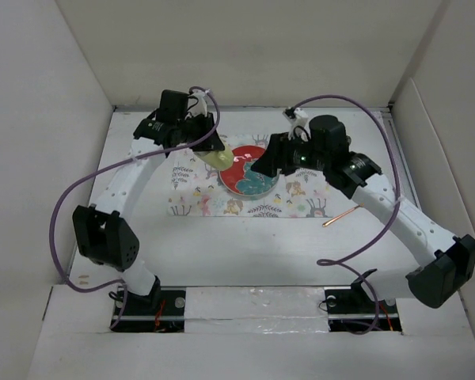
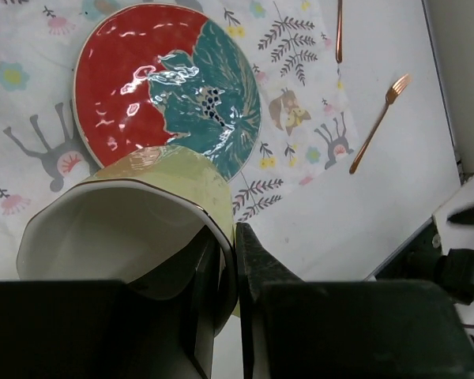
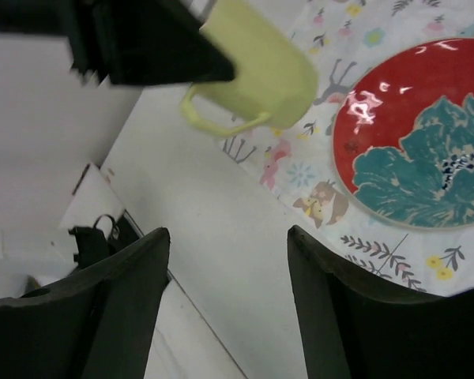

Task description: Set the dinner table for one person

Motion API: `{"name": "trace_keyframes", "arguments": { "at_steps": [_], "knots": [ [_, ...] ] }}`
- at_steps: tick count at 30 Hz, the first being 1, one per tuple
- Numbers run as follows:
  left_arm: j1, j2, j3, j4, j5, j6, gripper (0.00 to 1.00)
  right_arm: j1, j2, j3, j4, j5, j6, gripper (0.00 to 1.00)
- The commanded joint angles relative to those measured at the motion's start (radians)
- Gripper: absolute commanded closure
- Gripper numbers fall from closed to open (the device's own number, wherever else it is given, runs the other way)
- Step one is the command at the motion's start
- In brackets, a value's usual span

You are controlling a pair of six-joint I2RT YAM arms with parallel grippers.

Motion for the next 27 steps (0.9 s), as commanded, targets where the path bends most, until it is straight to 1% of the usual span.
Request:
{"name": "trace_keyframes", "arguments": {
  "at_steps": [1,2,4,5,6,9,11,14,17,21,22,24,25,27],
  "knots": [
    [0.010,0.055,0.158,-0.037,0.048,-0.079,1.00,0.095,-0.049,-0.047,0.087,0.093,-0.119,0.32],
    [0.010,0.066,0.187,-0.046,0.060,-0.092,1.00,0.118,-0.047,-0.048,0.091,0.162,-0.140,0.30],
    [0.010,0.086,0.201,-0.059,0.070,-0.129,1.00,0.176,-0.035,-0.036,0.103,0.207,-0.165,0.28],
    [0.010,0.094,0.204,-0.057,0.077,-0.140,1.00,0.196,-0.026,-0.031,0.112,0.263,-0.195,0.27],
    [0.010,0.098,0.205,-0.059,0.080,-0.146,1.00,0.234,-0.020,-0.024,0.117,0.285,-0.212,0.27],
    [0.000,0.109,0.193,-0.042,0.114,-0.177,1.00,0.258,0.034,0.007,0.118,0.399,-0.246,0.26],
    [-0.009,0.114,0.193,-0.039,0.142,-0.188,1.00,0.258,0.085,0.044,0.104,0.427,-0.274,0.24],
    [-0.009,0.108,0.190,-0.042,0.168,-0.194,1.00,0.267,0.118,0.058,0.136,0.427,-0.297,0.21],
    [-0.009,0.094,0.179,-0.045,0.200,-0.198,1.00,0.267,0.155,0.074,0.175,0.422,-0.306,0.21],
    [-0.009,0.074,0.155,-0.051,0.209,-0.197,1.00,0.297,0.201,0.108,0.206,0.480,-0.321,0.25],
    [-0.009,0.066,0.149,-0.052,0.209,-0.197,1.00,0.298,0.207,0.113,0.215,0.489,-0.325,0.29],
    [-0.009,0.059,0.133,-0.056,0.215,-0.194,1.00,0.307,0.233,0.130,0.227,0.493,-0.329,0.32],
    [-0.009,0.057,0.129,-0.059,0.217,-0.191,1.00,0.307,0.241,0.136,0.229,0.502,-0.332,0.38],
    [-0.009,0.057,0.124,-0.065,0.214,-0.185,1.00,0.319,0.252,0.146,0.232,0.528,-0.344,0.41]
  ]
}}
